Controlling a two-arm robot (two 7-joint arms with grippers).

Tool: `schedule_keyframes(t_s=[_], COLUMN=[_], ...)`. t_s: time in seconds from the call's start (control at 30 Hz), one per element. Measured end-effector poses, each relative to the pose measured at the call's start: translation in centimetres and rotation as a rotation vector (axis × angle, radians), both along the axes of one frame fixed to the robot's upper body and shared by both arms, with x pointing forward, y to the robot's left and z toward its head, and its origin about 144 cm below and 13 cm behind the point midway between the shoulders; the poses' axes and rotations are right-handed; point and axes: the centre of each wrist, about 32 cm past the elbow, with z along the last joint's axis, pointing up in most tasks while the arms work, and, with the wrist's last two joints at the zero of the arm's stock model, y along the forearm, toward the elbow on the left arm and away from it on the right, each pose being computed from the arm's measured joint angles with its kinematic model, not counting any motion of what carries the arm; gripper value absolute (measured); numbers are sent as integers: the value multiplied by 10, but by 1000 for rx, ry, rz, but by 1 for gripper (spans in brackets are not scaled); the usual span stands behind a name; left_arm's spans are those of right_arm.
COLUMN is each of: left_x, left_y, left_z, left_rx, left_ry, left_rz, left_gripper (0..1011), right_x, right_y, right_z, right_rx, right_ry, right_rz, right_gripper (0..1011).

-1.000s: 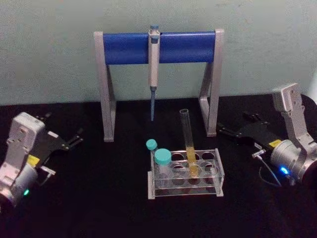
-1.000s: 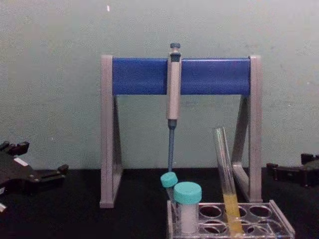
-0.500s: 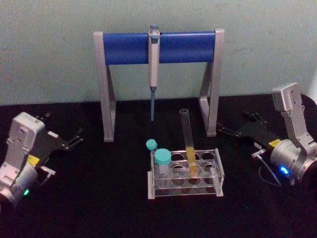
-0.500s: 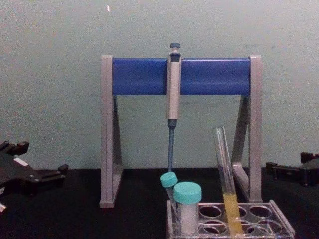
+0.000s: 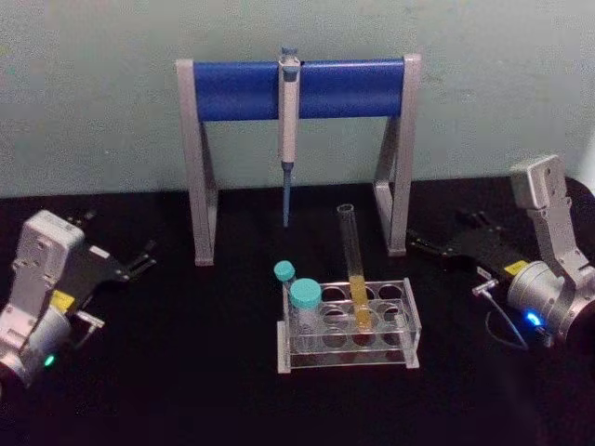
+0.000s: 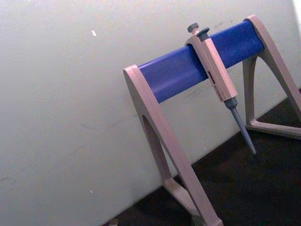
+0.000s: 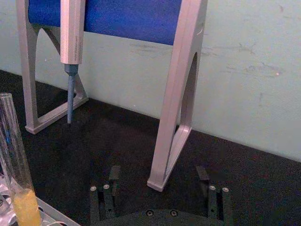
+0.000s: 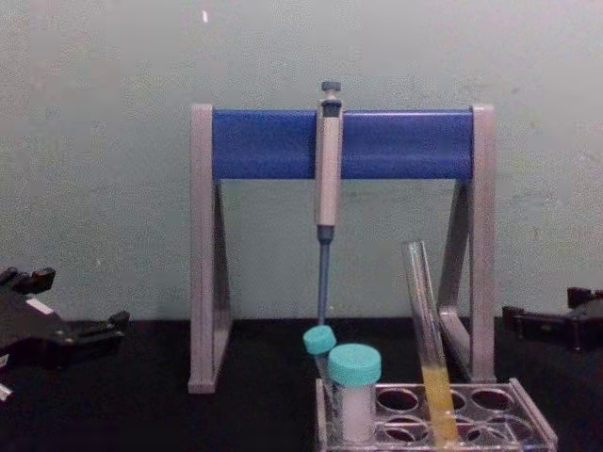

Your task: Pick up the test tube from the test tube rack, shake it, then place it back into the test tube rack.

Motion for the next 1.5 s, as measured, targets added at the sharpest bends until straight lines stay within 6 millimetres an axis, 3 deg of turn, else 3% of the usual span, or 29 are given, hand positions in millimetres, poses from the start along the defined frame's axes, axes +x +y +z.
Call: schedule_keyframes(t_s=[1.5], left_x=[0], left_y=[0], left_z=[0], left_rx=[0], left_ry=[0], left_rz=[0], left_gripper=[1001], right_x=[0], right_y=[0], right_z=[0], right_rx=[0], right_ry=[0], right_rz=[0], right_gripper=[1000])
